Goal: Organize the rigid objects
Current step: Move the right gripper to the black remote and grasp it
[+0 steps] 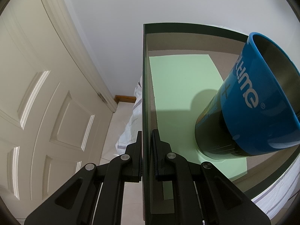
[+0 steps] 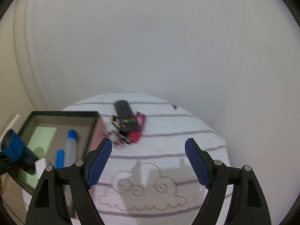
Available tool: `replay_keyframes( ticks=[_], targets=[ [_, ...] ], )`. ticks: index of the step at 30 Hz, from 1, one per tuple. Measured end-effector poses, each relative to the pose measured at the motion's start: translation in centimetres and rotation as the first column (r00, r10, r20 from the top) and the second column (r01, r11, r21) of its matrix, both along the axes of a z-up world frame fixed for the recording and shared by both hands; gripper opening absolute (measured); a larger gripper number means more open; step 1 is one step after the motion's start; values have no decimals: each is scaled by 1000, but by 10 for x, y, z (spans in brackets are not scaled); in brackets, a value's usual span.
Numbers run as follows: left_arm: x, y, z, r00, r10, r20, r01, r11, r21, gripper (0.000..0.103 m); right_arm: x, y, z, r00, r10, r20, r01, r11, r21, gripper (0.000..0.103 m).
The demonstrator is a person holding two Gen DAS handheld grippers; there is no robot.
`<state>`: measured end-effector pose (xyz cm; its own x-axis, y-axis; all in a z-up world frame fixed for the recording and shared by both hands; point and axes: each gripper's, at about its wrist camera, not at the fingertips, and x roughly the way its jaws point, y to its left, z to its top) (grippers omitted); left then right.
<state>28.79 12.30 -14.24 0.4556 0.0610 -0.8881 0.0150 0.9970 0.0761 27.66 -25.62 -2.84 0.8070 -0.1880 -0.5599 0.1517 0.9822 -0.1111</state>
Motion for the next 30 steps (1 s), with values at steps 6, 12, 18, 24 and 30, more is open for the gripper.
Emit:
replay_keyframes(
  ticks=[6,12,18,24,30],
  targets=[
    [0,1,0,1000,1,-1,-1,1000,0,6,0,-27,-17,998,-36,-46,37,999,29,82],
    [0,1,1,1000,2,0,-2,1000,2,6,0,-41,-32,997,-29,-77,35,996,77,82],
    [0,1,1,1000,2,0,-2,1000,2,6,8,-41,-46,994,-7,-108,18,994,107,82],
    [-1,1,1,1000,2,0,-2,1000,4,6,21,-38,-57,990,28,-138,-10,991,133,82],
    [-1,0,1,1000,2,0,-2,1000,2,6,44,-22,-71,982,94,-162,-71,987,142,82]
  ],
)
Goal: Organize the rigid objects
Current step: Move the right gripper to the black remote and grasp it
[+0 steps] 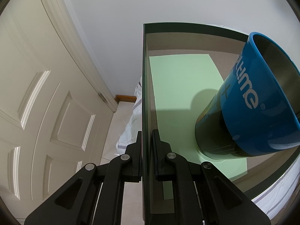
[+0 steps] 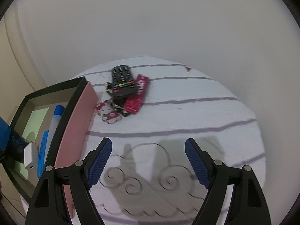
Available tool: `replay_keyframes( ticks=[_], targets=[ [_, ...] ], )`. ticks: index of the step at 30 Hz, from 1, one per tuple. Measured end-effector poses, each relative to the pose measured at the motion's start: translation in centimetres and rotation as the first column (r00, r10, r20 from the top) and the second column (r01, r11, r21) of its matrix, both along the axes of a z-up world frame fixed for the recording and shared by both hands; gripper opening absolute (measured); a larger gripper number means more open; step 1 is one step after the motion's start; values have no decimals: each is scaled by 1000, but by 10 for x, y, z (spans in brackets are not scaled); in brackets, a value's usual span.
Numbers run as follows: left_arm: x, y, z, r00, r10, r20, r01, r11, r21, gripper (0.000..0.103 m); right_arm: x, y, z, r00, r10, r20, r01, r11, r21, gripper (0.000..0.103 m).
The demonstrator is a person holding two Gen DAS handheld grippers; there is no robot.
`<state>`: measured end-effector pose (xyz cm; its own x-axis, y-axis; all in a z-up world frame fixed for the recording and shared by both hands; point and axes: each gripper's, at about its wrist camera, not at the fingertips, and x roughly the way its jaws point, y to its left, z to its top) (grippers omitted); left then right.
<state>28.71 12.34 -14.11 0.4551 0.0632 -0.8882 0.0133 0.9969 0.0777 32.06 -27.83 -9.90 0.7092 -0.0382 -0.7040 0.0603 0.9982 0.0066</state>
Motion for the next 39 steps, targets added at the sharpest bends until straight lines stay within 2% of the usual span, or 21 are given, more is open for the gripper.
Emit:
replay_keyframes(
  ticks=[5,8,12,16,23,25,27,29,33,39],
  targets=[
    [0,0,0,1000,-1,-1,1,1000,0,6,22,9,-4,1000,19,2,-19,1000,9,82],
    [0,0,1,1000,0,-1,0,1000,3,6,32,10,2,999,37,33,-38,999,30,82],
    [0,0,1,1000,2,0,-2,1000,1,6,53,15,13,994,89,61,-89,996,7,82],
    [0,0,2,1000,2,-2,-2,1000,-1,6,83,16,12,993,106,42,-106,994,2,82],
    [0,2,3,1000,1,-2,-1,1000,-1,6,111,24,1,988,152,16,-152,988,-3,81],
    [0,1,2,1000,1,-2,-1,1000,1,6,111,24,1,988,154,20,-154,988,0,76],
    [0,1,2,1000,2,-2,-2,1000,1,6,111,26,-2,989,151,-8,-151,988,-20,58],
    [0,1,3,1000,3,-2,-3,1000,2,6,108,27,-4,988,154,-18,-155,985,-70,49],
    [0,1,3,1000,3,-1,-3,1000,2,6,97,25,0,986,169,4,-168,984,-53,49],
    [-1,1,3,1000,1,-1,-1,1000,2,6,56,19,-2,986,166,0,-165,985,-45,47]
  ],
)
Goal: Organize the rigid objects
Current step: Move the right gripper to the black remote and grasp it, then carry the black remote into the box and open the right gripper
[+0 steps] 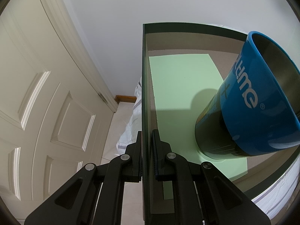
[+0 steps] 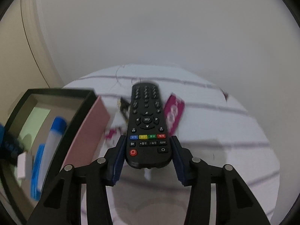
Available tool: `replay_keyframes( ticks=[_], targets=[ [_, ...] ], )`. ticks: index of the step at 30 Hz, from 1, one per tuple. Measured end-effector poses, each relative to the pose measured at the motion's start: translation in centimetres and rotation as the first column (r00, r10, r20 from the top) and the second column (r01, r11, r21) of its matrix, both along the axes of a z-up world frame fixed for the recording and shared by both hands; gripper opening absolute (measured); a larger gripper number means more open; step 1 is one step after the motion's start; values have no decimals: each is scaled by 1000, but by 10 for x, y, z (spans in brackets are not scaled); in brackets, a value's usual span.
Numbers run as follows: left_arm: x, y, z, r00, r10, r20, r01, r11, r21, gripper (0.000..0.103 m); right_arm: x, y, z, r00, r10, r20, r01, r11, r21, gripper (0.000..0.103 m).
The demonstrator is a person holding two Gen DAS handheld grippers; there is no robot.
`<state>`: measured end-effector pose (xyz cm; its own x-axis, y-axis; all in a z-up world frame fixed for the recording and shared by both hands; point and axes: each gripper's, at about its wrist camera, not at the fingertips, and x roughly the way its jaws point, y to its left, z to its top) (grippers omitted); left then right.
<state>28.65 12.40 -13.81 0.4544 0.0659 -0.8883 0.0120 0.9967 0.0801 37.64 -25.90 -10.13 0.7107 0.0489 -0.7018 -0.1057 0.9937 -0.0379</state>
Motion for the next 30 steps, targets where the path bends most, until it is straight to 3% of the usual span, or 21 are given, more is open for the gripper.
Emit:
replay_keyframes(
  ticks=[14,16,18,19,30],
  targets=[
    [-2,0,-1,1000,5,3,-5,1000,-3,6,-126,-18,-28,996,-34,-85,37,999,29,47],
    [-2,0,-1,1000,5,3,-5,1000,-2,6,-125,-19,-28,995,-36,-90,41,998,44,52],
    [-2,1,-1,1000,5,3,-5,1000,-2,6,-122,-20,-27,995,-41,-87,46,997,58,69],
    [-2,0,-1,1000,5,2,-5,1000,-4,6,-121,-19,-27,996,-45,-75,49,997,55,72],
    [-2,0,-2,1000,5,1,-5,1000,-3,6,-74,-10,-29,996,-24,-81,26,999,23,75]
  ],
)
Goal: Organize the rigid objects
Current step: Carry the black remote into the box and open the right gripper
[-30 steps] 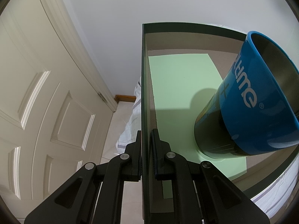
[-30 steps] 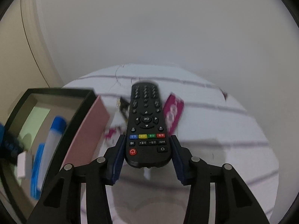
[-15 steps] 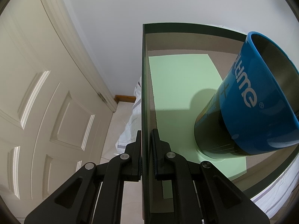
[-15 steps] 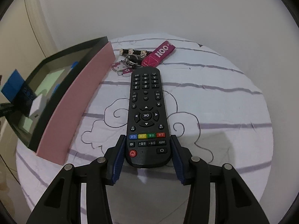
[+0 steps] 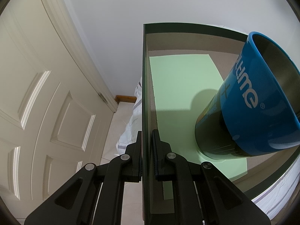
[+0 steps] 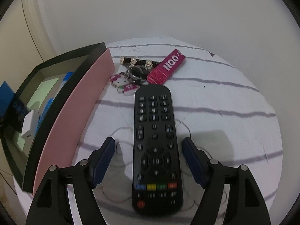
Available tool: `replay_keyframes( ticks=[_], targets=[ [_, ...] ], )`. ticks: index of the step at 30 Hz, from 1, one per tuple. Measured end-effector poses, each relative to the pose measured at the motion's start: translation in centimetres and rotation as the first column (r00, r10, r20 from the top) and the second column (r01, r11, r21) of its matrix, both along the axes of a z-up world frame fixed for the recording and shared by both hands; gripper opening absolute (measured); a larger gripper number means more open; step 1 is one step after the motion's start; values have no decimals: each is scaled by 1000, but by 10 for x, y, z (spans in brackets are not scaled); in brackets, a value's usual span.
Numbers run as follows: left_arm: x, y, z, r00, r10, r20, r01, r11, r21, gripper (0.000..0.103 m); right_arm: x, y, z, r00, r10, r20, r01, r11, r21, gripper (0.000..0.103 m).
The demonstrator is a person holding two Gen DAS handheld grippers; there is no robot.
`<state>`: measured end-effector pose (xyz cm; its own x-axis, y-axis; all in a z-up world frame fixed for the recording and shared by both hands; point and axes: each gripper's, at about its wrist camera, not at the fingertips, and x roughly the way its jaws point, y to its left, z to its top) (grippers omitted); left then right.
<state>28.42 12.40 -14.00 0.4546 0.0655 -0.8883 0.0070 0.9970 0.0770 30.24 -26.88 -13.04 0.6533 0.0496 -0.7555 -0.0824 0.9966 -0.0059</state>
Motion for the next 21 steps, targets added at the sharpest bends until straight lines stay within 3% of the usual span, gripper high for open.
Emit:
replay_keyframes(
  ticks=[2,5,6,14,21],
  targets=[
    [0,-1,0,1000,1,0,-1,1000,-1,6,4,-2,0,1000,4,-4,-4,1000,9,72],
    [0,-1,0,1000,0,0,0,1000,-1,6,4,-5,2,1000,-17,-1,17,1000,-14,46],
    [0,0,0,1000,0,0,0,1000,-2,6,1,-8,3,1000,-12,-1,12,1000,10,45],
    [1,1,-2,1000,1,-3,-1,1000,-3,6,-18,-10,11,999,-28,43,26,999,32,44],
    [3,1,-3,1000,4,-5,-4,1000,-3,6,-36,1,42,994,-9,110,4,999,52,44]
  ],
)
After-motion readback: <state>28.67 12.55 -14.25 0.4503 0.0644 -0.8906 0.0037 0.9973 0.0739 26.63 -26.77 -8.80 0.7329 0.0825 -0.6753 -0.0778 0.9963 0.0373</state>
